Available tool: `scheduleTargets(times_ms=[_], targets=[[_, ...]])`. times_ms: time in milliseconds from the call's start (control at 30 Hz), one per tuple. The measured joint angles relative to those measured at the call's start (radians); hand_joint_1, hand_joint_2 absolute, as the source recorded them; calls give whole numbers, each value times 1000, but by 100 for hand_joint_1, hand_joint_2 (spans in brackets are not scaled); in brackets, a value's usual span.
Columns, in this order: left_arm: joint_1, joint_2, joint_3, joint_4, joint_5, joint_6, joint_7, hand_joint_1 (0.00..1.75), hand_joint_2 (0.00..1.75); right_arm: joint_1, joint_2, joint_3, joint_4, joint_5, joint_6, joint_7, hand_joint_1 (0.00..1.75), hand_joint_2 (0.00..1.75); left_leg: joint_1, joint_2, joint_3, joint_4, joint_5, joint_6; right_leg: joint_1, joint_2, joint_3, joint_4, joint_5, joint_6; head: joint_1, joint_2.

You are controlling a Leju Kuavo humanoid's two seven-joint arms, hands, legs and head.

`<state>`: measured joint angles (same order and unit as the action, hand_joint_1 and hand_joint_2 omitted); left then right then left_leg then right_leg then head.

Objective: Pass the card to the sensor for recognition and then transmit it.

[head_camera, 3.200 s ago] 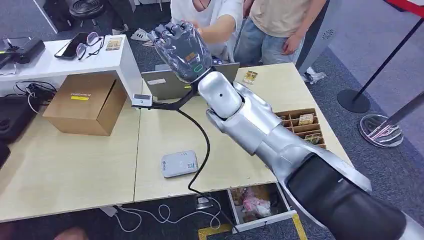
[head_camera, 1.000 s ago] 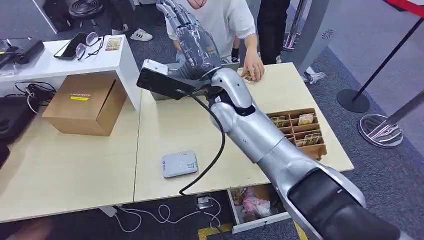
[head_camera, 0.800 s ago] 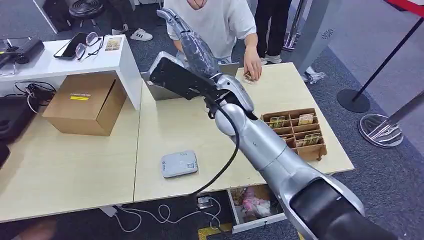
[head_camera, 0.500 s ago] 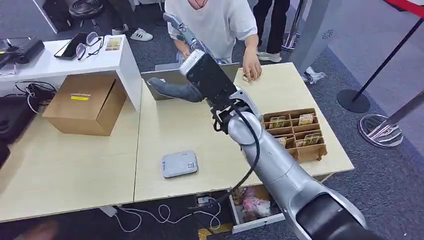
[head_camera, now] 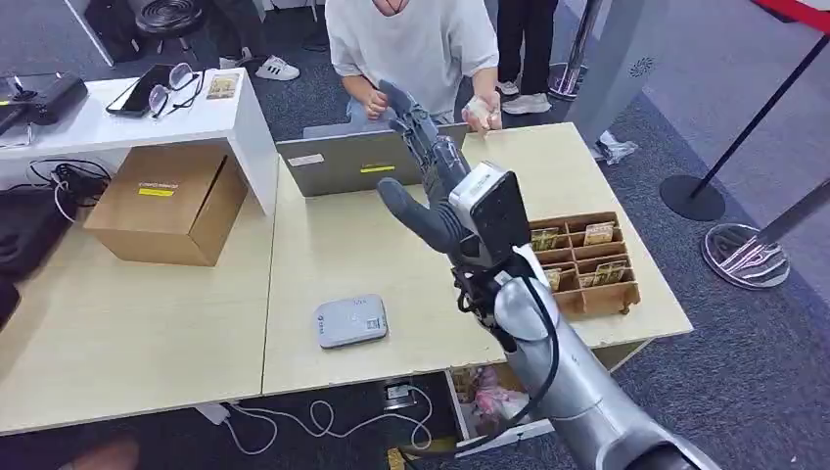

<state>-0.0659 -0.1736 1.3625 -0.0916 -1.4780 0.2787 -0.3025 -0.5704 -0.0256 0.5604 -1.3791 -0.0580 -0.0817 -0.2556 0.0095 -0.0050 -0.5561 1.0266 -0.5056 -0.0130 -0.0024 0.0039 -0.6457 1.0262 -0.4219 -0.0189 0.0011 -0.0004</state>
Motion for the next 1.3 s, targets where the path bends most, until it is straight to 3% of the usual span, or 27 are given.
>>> scheduleTargets(times_ms=[100, 167, 567, 1300], targets=[[6, -3, 75, 0, 151, 51, 8, 0, 0, 49, -28, -27, -34, 6, -16, -9, 0, 0, 0, 0, -1, 0, 0, 0, 0, 0, 0, 0, 0, 0, 0, 0], [15, -2, 106, 0, 176, 63, 8, 0, 0, 70, -38, -42, -49, 10, -17, -10, 0, 0, 0, 1, -1, 0, 0, 1, 0, 1, 0, 0, 0, 0, 0, 0], [14, -4, 158, 0, 178, 75, -24, 0, 0, 166, -42, -100, -126, 77, 7, -16, 0, 0, 0, 0, -1, 0, 0, 1, 0, 0, 0, 0, 0, 0, 0, 0], [9, -24, 159, 0, 165, 88, 33, 0, 0, 187, -30, -90, -133, 78, 58, -43, 0, 0, 0, 0, -1, 0, 0, 1, 0, 0, 0, 0, 0, 0, 0, 0]])
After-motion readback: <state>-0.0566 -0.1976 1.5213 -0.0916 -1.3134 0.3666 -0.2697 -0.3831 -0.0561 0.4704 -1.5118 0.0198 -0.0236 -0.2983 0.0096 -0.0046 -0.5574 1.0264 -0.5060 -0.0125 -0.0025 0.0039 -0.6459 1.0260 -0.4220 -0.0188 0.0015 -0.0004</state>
